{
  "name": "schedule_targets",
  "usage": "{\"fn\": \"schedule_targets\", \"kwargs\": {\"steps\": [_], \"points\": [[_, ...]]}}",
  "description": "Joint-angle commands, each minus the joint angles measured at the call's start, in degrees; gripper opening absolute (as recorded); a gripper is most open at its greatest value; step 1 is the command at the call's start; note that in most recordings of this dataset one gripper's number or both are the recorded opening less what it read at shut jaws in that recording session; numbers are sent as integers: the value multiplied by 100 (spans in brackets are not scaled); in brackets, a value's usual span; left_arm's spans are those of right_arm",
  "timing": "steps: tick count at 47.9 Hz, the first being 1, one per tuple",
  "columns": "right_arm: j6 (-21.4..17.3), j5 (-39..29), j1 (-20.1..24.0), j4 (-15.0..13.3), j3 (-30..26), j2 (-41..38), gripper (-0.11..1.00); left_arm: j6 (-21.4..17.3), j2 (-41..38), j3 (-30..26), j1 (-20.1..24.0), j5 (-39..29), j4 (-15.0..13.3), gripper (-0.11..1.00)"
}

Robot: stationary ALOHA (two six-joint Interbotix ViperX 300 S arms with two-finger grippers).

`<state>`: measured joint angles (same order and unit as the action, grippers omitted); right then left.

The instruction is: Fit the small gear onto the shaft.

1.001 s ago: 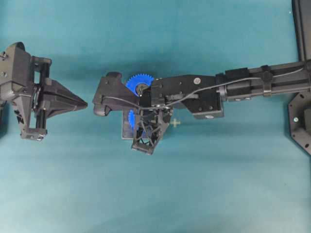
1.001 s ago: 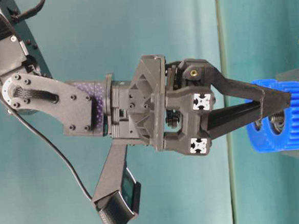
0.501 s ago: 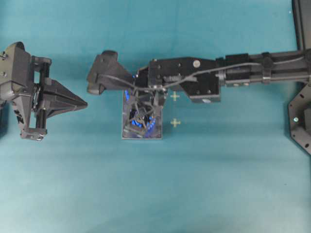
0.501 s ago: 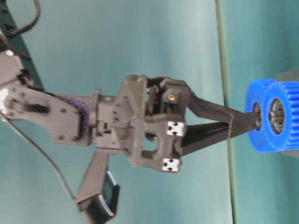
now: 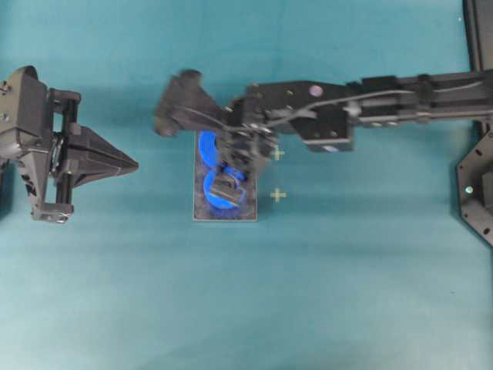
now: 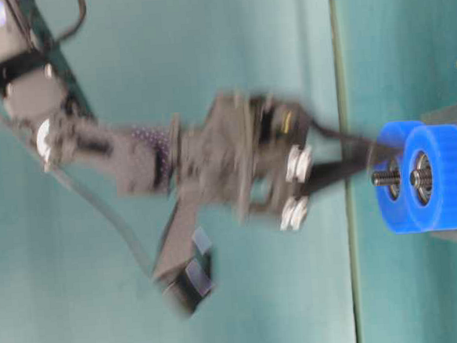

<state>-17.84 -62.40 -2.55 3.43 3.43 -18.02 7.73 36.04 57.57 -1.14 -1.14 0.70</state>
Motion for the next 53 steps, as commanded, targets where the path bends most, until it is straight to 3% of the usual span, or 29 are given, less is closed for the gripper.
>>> {"fn": "schedule_targets", "kwargs": {"steps": [1, 12, 19, 35, 44, 53], "points": [[-123, 0, 272, 123, 149, 475, -1, 44, 79, -53, -9, 53, 18, 0], [-527, 0, 299, 26, 510, 1257, -1, 158, 132, 0, -9, 44, 18, 0], [-536, 404, 220, -167, 1178, 1784, -1, 158, 132, 0, 0, 44, 9, 0], [-580, 3709, 211, -158, 3270, 3199, -1, 44, 158, -158, -18, 193, 9, 0], [-580, 5080, 255, -158, 4307, 3665, -1, -158, 149, -123, -18, 211, 18, 0], [-466, 6144, 255, -185, 4931, 4078, -1, -501, 193, -141, -9, 202, 18, 0]]}}
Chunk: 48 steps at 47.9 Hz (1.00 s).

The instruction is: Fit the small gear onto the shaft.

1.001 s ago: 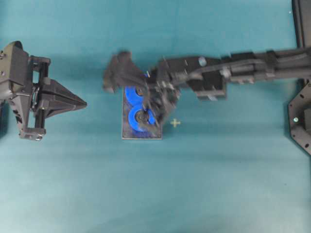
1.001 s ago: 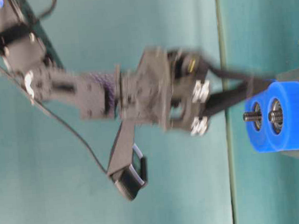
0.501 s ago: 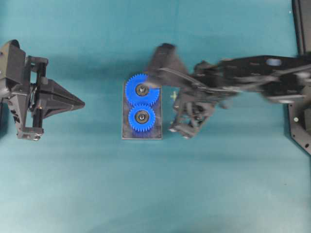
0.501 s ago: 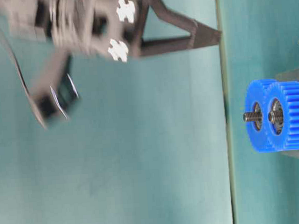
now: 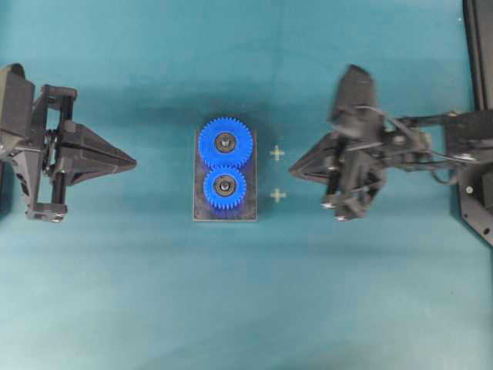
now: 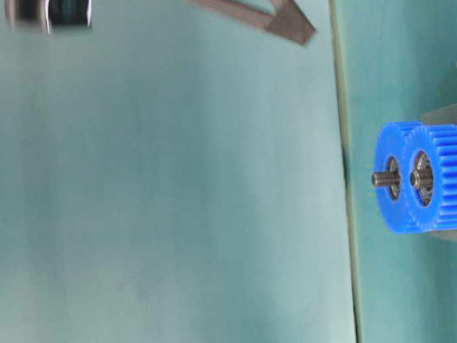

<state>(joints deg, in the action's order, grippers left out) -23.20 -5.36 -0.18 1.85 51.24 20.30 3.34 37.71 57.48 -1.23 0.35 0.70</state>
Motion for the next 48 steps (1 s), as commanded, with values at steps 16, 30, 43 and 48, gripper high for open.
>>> {"fn": "schedule_targets", "kwargs": {"steps": [16, 30, 43, 48], "points": [[281, 888, 18, -35, 554, 510, 18, -132, -9, 176, 26, 79, 9, 0], [264, 888, 18, -35, 712, 510, 73, -62, 35, 448, 158, 343, 18, 0], [281, 932, 9, -35, 826, 606, 70, -88, 35, 457, 158, 334, 18, 0], [264, 940, 9, -35, 932, 668, 59, -88, 18, 466, 158, 334, 18, 0]]}}
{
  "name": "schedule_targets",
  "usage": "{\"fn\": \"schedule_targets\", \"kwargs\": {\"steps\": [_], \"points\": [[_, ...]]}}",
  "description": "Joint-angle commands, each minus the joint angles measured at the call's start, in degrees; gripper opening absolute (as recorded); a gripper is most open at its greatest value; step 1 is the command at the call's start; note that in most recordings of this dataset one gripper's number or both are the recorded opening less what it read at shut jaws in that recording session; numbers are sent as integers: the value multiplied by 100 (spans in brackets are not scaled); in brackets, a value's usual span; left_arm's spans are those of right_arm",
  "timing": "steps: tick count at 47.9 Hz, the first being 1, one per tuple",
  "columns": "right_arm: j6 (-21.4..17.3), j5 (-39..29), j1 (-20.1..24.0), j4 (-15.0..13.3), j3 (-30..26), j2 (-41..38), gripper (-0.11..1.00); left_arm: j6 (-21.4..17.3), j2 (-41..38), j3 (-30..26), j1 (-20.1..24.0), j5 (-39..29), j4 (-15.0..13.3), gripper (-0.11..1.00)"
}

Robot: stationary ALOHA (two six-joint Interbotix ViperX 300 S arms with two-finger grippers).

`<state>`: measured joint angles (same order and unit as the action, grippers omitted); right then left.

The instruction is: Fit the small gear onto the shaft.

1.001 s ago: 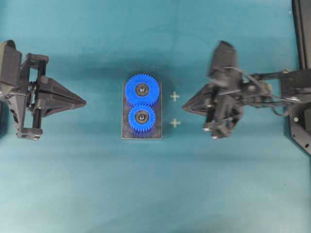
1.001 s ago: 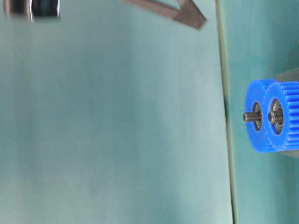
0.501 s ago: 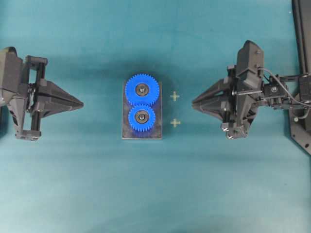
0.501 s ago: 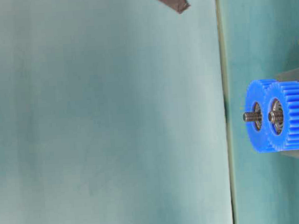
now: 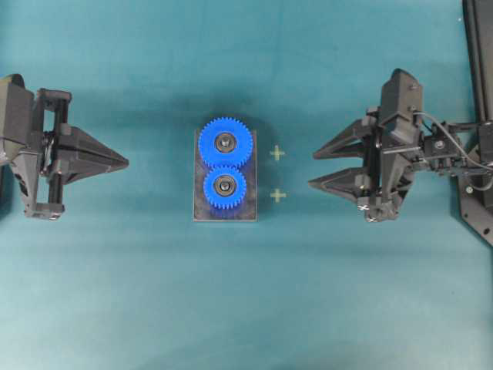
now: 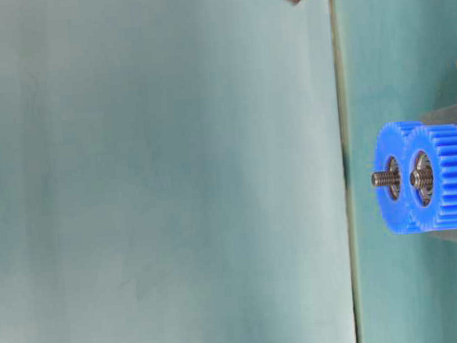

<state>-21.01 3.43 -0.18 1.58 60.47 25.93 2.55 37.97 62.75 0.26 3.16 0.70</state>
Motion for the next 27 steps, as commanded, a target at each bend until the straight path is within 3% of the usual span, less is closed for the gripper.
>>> {"fn": "schedule_targets", "kwargs": {"steps": [1, 14, 19, 27], "points": [[53, 62, 9, -9, 26, 123, 56, -9, -9, -62, 9, 53, 18, 0], [70, 53, -35, -9, 281, 422, 11, -26, -26, -79, 9, 97, 9, 0], [79, 35, -62, -9, 404, 519, 4, -44, -35, -88, 9, 114, 9, 0], [105, 53, -105, -9, 554, 633, 4, -53, -114, -53, 9, 325, 18, 0]]}}
